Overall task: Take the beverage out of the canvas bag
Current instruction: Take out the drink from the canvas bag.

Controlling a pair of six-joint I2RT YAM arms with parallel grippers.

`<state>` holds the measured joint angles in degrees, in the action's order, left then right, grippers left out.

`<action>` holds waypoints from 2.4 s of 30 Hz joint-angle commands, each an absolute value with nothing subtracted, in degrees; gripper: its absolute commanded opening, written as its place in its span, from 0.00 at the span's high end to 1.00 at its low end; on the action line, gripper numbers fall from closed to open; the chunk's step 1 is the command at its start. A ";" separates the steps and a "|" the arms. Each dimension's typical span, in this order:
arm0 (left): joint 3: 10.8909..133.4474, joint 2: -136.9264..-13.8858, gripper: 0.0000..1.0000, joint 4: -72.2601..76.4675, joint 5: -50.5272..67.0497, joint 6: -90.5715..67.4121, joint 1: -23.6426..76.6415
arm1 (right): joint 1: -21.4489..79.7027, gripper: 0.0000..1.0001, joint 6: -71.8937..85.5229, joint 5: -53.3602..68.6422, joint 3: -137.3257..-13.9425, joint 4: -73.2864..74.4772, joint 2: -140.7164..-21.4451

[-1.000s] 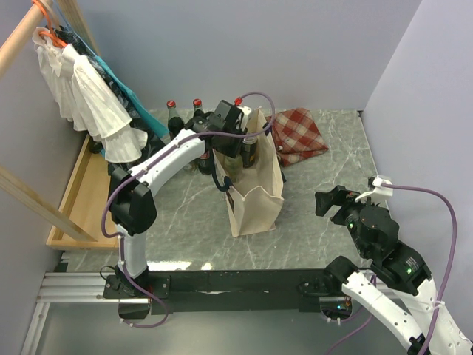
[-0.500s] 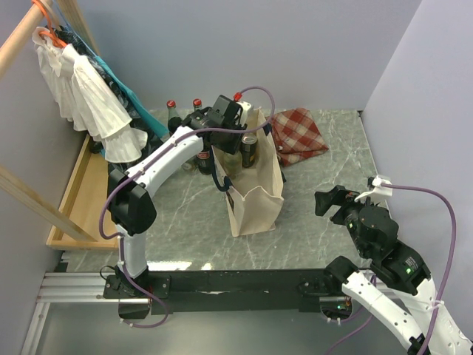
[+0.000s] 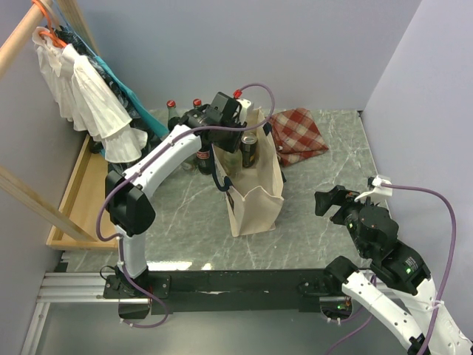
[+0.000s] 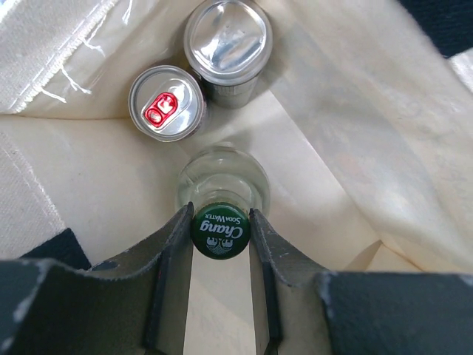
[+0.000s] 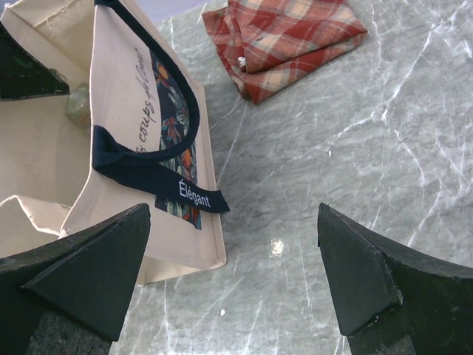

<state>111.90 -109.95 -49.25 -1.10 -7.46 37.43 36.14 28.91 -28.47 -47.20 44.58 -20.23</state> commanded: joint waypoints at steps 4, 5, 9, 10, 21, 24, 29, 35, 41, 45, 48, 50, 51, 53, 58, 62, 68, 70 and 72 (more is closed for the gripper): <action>118.30 -103.27 0.99 -44.65 1.32 -6.33 37.88 | 36.47 0.00 29.00 -29.88 -46.85 42.71 -19.95; 118.30 -103.10 0.99 -44.65 1.32 -6.33 37.88 | 36.39 0.00 28.83 -29.80 -46.85 42.63 -20.13; 117.78 -102.22 0.99 -44.65 1.50 -6.50 37.97 | 36.39 0.00 29.09 -29.71 -46.85 42.71 -20.39; 117.25 -101.87 0.99 -44.21 1.58 -6.68 37.97 | 36.30 0.00 29.00 -29.62 -46.85 42.71 -20.30; 118.12 -99.85 0.99 -43.77 2.55 -6.77 38.06 | 36.39 0.00 29.18 -30.14 -46.93 42.89 -20.21; 117.86 -99.23 0.99 -43.07 2.72 -6.86 38.14 | 36.39 0.00 29.09 -30.06 -46.85 42.80 -20.21; 118.30 -98.26 0.99 -42.19 3.69 -7.12 38.23 | 36.47 0.00 29.00 -29.88 -46.85 42.80 -20.30; 118.39 -97.03 0.99 -41.40 3.16 -7.03 38.32 | 36.39 0.00 29.00 -29.79 -46.85 42.63 -20.30; 117.69 -94.84 0.99 -39.56 1.59 -6.86 38.41 | 36.47 0.00 28.92 -29.53 -46.76 42.71 -20.48; 117.25 -92.73 0.99 -37.97 0.88 -6.68 38.41 | 36.39 0.00 29.00 -29.53 -46.76 42.71 -20.30; 117.42 -91.76 0.99 -36.92 0.44 -6.94 38.41 | 36.39 0.00 29.18 -29.53 -46.67 42.63 -20.13; 117.33 -91.23 0.99 -36.39 0.18 -7.12 38.41 | 36.39 0.00 29.09 -29.53 -46.67 42.71 -19.95; 117.07 -90.62 0.99 -35.95 0.09 -7.21 38.41 | 36.47 0.00 29.18 -29.62 -46.58 42.63 -19.69; 116.55 -89.92 0.99 -34.90 0.18 -7.21 38.41 | 36.39 0.00 29.18 -29.62 -46.58 42.63 -19.60; 117.94 -88.95 0.99 -33.57 0.96 -7.47 38.41 | 36.47 0.00 29.00 -29.71 -46.58 42.54 -20.65; 118.13 -88.33 0.99 -33.31 0.18 -6.94 38.32 | 36.39 0.00 29.27 -29.79 -46.76 42.89 -21.45; 118.56 -87.54 0.99 -30.15 0.18 -6.68 38.32 | 36.39 0.00 29.27 -30.15 -46.58 42.71 -21.18; 119.09 -87.63 0.99 -30.06 0.09 -6.33 38.32 | 36.39 0.00 29.27 -30.15 -46.67 42.80 -21.36; 119.71 -87.19 0.99 -29.97 -1.65 -5.89 38.41 | 36.47 0.00 29.27 -30.15 -46.58 42.80 -21.45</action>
<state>113.89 -92.68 -42.76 0.45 -7.07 37.98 36.14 28.93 -28.67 -46.59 44.56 -20.86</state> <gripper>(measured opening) 0.359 0.998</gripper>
